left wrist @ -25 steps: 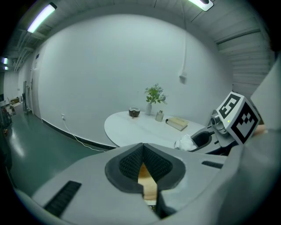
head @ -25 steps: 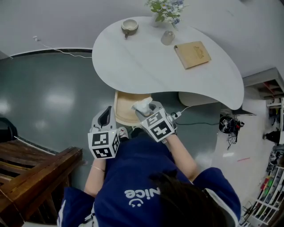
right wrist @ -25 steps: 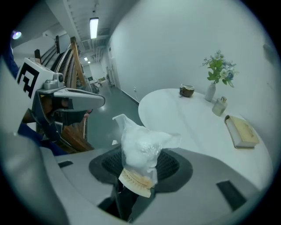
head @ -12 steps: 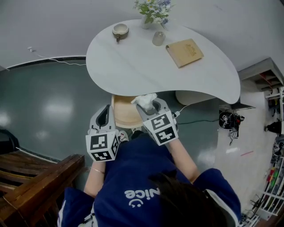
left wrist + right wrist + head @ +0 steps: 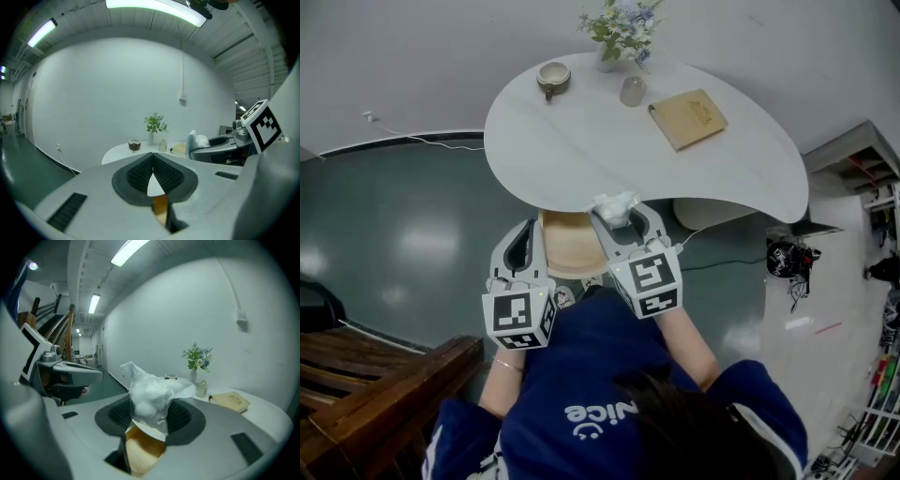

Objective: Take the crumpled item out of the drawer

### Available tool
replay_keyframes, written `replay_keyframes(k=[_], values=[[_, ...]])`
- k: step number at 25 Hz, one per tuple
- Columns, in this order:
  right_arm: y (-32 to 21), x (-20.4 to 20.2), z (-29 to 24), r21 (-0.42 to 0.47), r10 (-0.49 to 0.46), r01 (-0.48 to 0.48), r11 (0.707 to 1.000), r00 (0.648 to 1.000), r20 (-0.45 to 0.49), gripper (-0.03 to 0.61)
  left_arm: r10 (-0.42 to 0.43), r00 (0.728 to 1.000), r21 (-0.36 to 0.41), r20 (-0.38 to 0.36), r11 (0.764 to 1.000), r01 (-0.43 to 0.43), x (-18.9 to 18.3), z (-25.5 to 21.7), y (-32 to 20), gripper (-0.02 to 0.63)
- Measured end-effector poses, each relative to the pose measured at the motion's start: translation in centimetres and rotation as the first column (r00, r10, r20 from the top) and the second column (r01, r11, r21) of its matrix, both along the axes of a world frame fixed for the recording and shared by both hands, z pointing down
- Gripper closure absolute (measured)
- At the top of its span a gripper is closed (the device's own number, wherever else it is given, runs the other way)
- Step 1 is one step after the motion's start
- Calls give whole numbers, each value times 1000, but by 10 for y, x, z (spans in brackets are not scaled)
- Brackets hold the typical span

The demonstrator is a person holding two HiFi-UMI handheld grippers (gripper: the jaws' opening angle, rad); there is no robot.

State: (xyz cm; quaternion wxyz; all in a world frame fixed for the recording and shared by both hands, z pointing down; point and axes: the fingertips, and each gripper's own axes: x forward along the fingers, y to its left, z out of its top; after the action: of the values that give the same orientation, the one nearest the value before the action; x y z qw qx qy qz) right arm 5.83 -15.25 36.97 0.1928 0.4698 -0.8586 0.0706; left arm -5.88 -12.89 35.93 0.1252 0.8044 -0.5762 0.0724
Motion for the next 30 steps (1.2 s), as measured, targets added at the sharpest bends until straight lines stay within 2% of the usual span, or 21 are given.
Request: replay_keyframes(k=[6, 10, 16, 23, 30], values=[[-5, 6, -35, 136, 15, -26, 990, 997, 80, 385, 9, 1000, 87, -9, 996, -8, 2, -31, -8, 609], [-8, 13, -54, 188, 39, -59, 980, 993, 107, 385, 21, 999, 127, -24, 992, -18, 7, -46, -10, 609], [-11, 16, -80, 281, 12, -59, 958, 986, 166, 385, 43, 999, 195, -19, 980, -38, 14, -66, -15, 609], [-11, 16, -89, 314, 2, -55, 948, 986, 166, 394, 38, 999, 236, -12, 971, -34, 15, -79, -18, 609], [-14, 11, -90, 325, -20, -40, 945, 984, 179, 399, 30, 1000, 237, 2, 971, -30, 12, -79, -22, 609]])
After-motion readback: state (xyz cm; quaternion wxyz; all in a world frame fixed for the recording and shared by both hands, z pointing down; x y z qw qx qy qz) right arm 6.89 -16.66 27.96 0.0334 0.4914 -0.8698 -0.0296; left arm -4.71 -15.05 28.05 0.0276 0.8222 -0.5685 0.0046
